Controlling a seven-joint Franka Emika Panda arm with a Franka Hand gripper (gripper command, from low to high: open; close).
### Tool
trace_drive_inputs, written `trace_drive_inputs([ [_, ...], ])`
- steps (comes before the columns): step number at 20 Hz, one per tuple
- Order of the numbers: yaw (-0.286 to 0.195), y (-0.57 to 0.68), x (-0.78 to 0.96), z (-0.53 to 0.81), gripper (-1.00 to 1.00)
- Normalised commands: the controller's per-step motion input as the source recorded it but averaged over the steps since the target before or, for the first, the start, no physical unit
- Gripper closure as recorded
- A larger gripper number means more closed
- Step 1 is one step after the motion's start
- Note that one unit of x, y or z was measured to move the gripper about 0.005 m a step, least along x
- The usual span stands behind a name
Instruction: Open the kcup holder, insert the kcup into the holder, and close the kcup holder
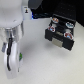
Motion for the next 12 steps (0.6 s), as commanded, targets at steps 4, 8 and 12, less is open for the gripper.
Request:
trace_drive_inputs([
  [4, -0.087, -0.01, -0.02, -0.01, 1.00],
  [8, -0.067, -0.01, -0.02, 0.00, 1.00],
  [12, -0.051, 0.00, 0.02, 0.00, 1.00],
])
